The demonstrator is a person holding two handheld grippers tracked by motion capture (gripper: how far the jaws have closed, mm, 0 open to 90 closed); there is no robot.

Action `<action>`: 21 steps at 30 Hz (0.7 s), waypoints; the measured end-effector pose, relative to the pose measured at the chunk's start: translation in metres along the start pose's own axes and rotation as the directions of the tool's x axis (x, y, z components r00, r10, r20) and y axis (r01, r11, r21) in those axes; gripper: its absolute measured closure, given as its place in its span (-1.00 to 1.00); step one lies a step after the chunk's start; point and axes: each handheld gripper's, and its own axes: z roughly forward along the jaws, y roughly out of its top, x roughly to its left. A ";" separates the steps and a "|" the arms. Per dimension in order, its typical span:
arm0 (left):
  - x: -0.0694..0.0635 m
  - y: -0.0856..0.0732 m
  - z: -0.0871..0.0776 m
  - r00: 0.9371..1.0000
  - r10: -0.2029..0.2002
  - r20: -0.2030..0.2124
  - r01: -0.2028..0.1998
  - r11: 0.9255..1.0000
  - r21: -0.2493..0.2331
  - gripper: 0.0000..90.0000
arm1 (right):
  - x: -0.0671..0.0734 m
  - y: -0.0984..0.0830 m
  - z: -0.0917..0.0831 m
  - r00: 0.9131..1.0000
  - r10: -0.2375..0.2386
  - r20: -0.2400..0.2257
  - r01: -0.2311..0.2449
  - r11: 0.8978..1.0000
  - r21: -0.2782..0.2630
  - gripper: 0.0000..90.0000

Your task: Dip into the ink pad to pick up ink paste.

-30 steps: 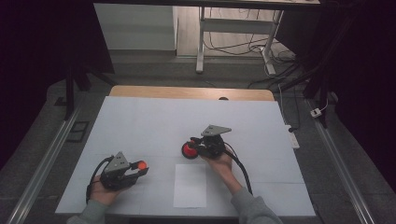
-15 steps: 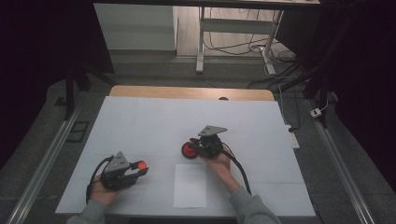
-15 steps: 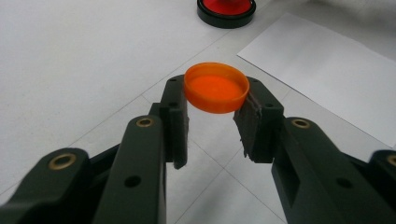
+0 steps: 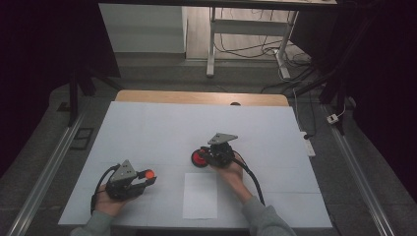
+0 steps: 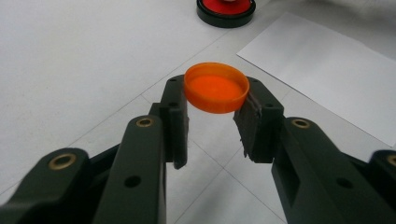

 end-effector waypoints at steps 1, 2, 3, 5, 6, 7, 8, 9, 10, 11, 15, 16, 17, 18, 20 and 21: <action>0.000 0.000 0.000 1.000 0.000 0.001 0.000 1.000 0.000 0.44 | 0.000 0.000 0.001 1.000 -0.009 0.001 0.009 1.000 0.004 0.62; 0.000 0.000 0.000 1.000 0.000 0.001 0.000 1.000 0.000 0.44 | 0.001 -0.001 0.002 1.000 -0.013 0.005 0.013 1.000 0.009 0.62; 0.000 0.000 0.000 1.000 0.000 0.001 0.000 1.000 0.000 0.44 | 0.001 -0.001 0.002 1.000 -0.017 0.005 0.017 1.000 0.005 0.62; 0.000 0.000 0.000 1.000 0.001 0.001 -0.001 1.000 0.002 0.44 | 0.002 -0.001 0.002 1.000 -0.024 0.008 0.024 1.000 0.009 0.62; 0.000 0.000 0.000 1.000 0.000 0.001 0.000 1.000 0.002 0.44 | 0.002 -0.002 0.002 1.000 -0.028 0.012 0.028 1.000 0.007 0.62; 0.000 0.000 0.000 1.000 0.000 0.001 0.000 1.000 0.001 0.44 | 0.003 -0.002 0.002 0.999 -0.034 0.013 0.034 0.999 0.006 0.62; 0.000 0.000 0.000 1.000 -0.001 0.001 0.001 1.000 -0.001 0.44 | 0.003 -0.002 0.002 0.999 -0.038 0.013 0.038 0.999 0.006 0.62; 0.000 0.000 0.000 1.000 -0.002 0.000 0.002 1.000 -0.001 0.44 | 0.003 -0.002 0.002 0.999 -0.039 0.013 0.039 0.999 0.006 0.63; 0.000 0.000 -0.001 1.000 -0.002 0.002 0.002 1.000 -0.001 0.44 | 0.003 -0.002 0.002 0.999 -0.036 0.014 0.036 0.999 0.007 0.62; 0.000 0.000 -0.001 1.000 -0.002 0.002 0.002 1.000 -0.001 0.44 | 0.003 -0.003 0.002 0.999 -0.038 0.015 0.038 0.999 0.008 0.63; 0.000 0.000 0.000 1.000 -0.001 0.001 0.001 1.000 -0.001 0.44 | 0.003 -0.004 0.002 0.999 -0.040 0.015 0.040 0.999 -0.001 0.63; 0.000 0.000 0.000 1.000 0.000 0.003 0.000 1.000 0.000 0.44 | 0.003 -0.004 0.002 0.999 -0.043 0.016 0.043 0.999 -0.003 0.63; -0.001 0.000 0.000 1.000 -0.001 0.002 0.001 1.000 0.000 0.44 | 0.004 -0.004 0.002 0.999 -0.046 0.017 0.046 0.999 -0.004 0.63; -0.001 0.000 -0.001 1.000 -0.001 0.003 0.001 1.000 0.000 0.44 | 0.004 -0.005 0.002 0.998 -0.052 0.019 0.052 0.999 -0.008 0.63; -0.001 0.000 -0.001 1.000 -0.003 0.003 0.003 1.000 -0.002 0.44 | 0.004 -0.006 0.002 0.999 -0.051 0.018 0.052 0.999 -0.015 0.63; -0.001 0.000 -0.001 1.000 -0.003 0.003 0.003 1.000 -0.002 0.44 | 0.004 -0.006 0.002 0.998 -0.053 0.019 0.053 0.998 -0.016 0.63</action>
